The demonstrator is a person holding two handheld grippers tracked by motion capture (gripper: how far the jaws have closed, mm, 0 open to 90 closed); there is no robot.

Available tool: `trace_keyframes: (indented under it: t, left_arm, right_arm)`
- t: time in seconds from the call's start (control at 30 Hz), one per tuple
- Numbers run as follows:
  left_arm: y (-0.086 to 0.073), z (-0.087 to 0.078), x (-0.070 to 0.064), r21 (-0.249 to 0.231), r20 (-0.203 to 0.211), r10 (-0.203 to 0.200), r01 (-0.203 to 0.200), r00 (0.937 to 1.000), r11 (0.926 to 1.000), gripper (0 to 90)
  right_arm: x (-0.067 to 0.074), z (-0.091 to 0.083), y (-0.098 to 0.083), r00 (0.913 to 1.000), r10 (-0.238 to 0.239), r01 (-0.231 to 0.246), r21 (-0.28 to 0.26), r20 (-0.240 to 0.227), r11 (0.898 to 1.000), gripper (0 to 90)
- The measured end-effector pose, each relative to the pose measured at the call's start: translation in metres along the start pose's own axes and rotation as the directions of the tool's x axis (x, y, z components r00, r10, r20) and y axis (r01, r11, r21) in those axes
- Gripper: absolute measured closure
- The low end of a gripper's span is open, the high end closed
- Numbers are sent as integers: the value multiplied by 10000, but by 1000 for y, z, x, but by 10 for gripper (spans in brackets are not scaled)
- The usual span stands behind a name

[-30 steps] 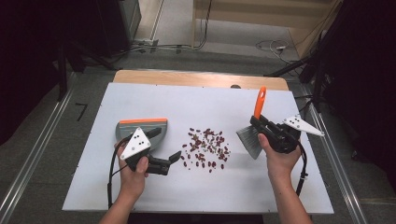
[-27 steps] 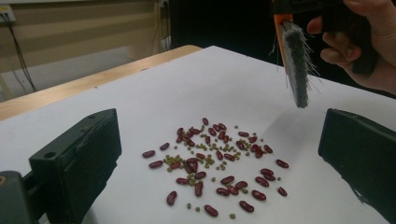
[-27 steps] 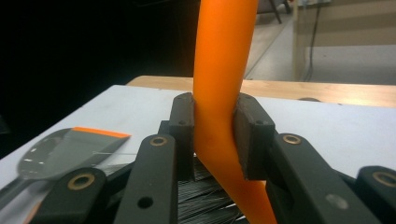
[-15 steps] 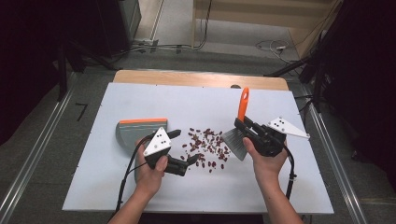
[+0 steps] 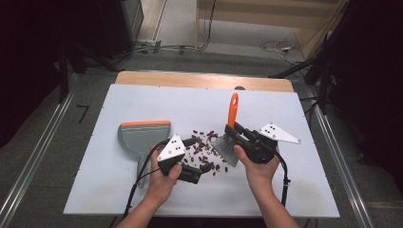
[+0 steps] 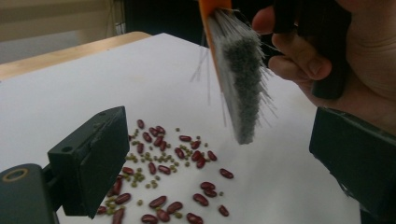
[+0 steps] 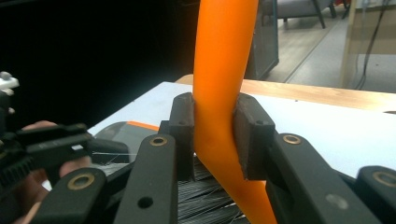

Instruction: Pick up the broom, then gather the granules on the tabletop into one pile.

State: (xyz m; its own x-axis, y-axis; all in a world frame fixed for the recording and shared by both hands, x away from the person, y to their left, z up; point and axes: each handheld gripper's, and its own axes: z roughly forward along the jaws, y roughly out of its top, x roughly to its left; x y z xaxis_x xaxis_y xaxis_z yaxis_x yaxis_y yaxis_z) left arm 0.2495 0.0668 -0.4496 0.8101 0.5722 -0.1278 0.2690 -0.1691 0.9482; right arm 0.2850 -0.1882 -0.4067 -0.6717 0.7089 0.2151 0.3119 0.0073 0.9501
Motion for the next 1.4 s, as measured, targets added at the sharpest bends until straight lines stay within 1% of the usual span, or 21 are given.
trace_keyframes:
  t: [0.1, 0.13, 0.3, 0.37, 0.4, 0.43, 0.47, 0.5, 0.57, 0.6, 0.67, 0.73, 0.77, 0.8, 0.83, 0.9, 1.17, 1.27, 1.33, 1.37, 1.4]
  left_arm:
    - [-1, 9, -9, 167, 192, -71, 68, 9998, 9998, 64]
    - [-1, 9, -9, 167, 192, -71, 68, 9998, 9998, 64]
    - [-1, 15, -15, 221, 636, -552, 539, 9964, 9983, 80]
    - [0, 15, -16, 188, 546, -752, 743, 9957, 9971, 134]
    - [1, 15, -16, 238, 479, -817, 806, 9955, 9965, 134]
    - [1, 15, -16, 214, 534, -891, 881, 9946, 9959, 212]
    - [1, 14, -16, 211, 582, -853, 842, 9946, 9962, 212]
    - [2, 15, -18, 279, 467, -774, 761, 9959, 9967, 290]
    - [2, 15, -18, 304, 414, -808, 796, 9959, 9964, 392]
    - [1, 16, -17, 383, 241, -902, 892, 9956, 9953, 442]
    - [0, 16, -16, 395, 247, -951, 941, 9952, 9948, 533]
    - [-1, 15, -15, 427, 165, -1009, 1001, 9948, 9941, 599]
    - [-2, 15, -14, 479, 210, -1053, 1042, 9942, 9934, 599]
    - [-2, 15, -13, 506, 249, -1089, 1075, 9937, 9929, 630]
    - [-1, 15, -13, 507, 232, -1114, 1101, 9935, 9926, 696]
    - [-1, 15, -14, 546, 358, -1152, 1132, 9927, 9921, 756]
    - [-1, 15, -12, 714, 294, -1301, 1277, 9911, 9892, 850]
    - [-1, 13, -8, 844, 560, -1423, 1373, 9882, 9869, 859]
    - [-1, 11, -4, 989, 617, -1343, 1278, 9890, 9869, 861]
    - [-1, 8, 1, 1047, 749, -1303, 1222, 9886, 9870, 863]
    - [-1, 8, 1, 1047, 749, -1303, 1222, 9886, 9870, 863]
  right_arm:
    - [8, 2, 1, 9997, -56, 55, -37, -258, 10000, 694]
    - [10, 2, 1, 9994, -94, 92, -72, -332, 9999, 694]
    - [23, 3, 1, 9978, -371, 365, -114, -549, 9993, 694]
    - [26, 3, 1, 9969, -363, 355, -123, -698, 9993, 694]
    - [26, 3, 1, 9969, -363, 355, -123, -698, 9993, 694]
    - [29, 3, 2, 9962, -420, 408, -174, -760, 9990, 694]
    - [29, 3, 2, 9962, -420, 408, -174, -760, 9990, 694]
    - [32, 2, 2, 9952, -449, 433, -208, -865, 9988, 694]
    - [34, 2, 2, 9943, -515, 496, -230, -933, 9985, 694]
    - [36, 2, 2, 9943, -504, 481, -276, -940, 9985, 694]
    - [38, 2, 2, 9936, -591, 562, -328, -958, 9979, 694]
    - [39, 1, 2, 9933, -572, 540, -344, -1003, 9979, 694]
    - [39, 1, 2, 9933, -572, 540, -344, -1003, 9979, 694]
    - [39, 1, 2, 9931, -584, 553, -328, -1014, 9979, 694]
    - [39, 2, 1, 9936, -588, 556, -361, -963, 9978, 694]
    - [36, 2, 1, 9940, -401, 364, -373, -1023, 9986, 694]
    - [37, 2, -1, 9951, -387, 352, -399, -906, 9986, 693]
    - [36, 3, 0, 9943, -327, 301, -271, -1018, 9992, 688]
    - [36, 4, 1, 9934, -336, 320, -170, -1093, 9993, 680]
    - [33, 5, 3, 9898, -445, 448, -4, -1357, 9990, 582]
    - [31, 5, 5, 9862, -453, 463, 25, -1592, 9989, 521]
